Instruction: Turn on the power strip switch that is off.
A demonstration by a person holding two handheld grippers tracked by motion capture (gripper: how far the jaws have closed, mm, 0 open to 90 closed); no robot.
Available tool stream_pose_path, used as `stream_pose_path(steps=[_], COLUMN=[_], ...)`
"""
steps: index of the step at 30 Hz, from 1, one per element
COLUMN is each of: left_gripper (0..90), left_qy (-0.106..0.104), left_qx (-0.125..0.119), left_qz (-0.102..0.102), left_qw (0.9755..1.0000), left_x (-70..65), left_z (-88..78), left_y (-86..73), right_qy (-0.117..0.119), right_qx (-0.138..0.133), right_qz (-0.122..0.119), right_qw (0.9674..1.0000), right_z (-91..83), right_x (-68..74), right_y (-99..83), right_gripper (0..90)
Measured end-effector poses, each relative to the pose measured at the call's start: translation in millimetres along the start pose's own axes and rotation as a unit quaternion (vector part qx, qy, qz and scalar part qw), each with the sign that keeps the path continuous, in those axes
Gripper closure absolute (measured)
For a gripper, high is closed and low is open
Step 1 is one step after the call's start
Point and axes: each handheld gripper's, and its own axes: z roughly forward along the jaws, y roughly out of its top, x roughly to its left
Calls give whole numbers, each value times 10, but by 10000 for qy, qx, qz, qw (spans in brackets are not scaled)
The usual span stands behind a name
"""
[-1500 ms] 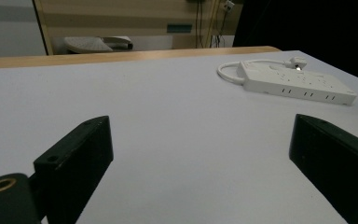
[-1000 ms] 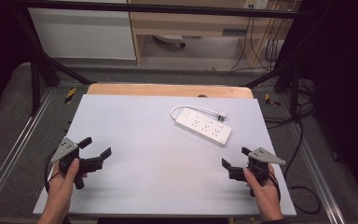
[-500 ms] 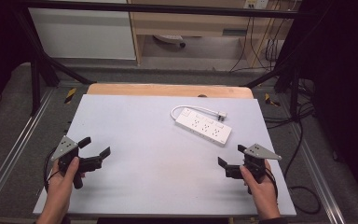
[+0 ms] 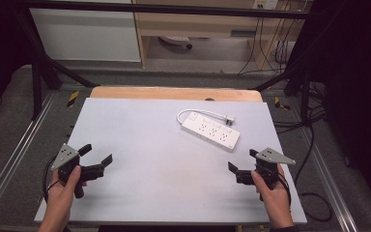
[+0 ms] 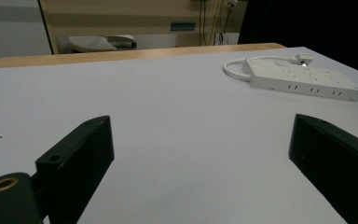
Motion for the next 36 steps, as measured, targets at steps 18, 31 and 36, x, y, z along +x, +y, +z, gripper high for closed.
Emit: stream_pose_path(steps=[18,31,36], left_gripper=[65,65,65], left_qy=[-5,-16,16], left_qx=[81,93,131], left_qz=[59,85,121], left_qw=[9999,9999,9998], left_x=[-36,-62,-55], left_z=[23,-6,3], left_y=[-24,-36,-39], right_qy=[93,67,80], right_qx=[-154,-132,-168], right_qz=[10,10,-47], right_qw=[9998,9999,9998], right_z=[26,117,177], right_x=[-23,8,9], right_y=[377,608,706], right_gripper=[27,28,28])
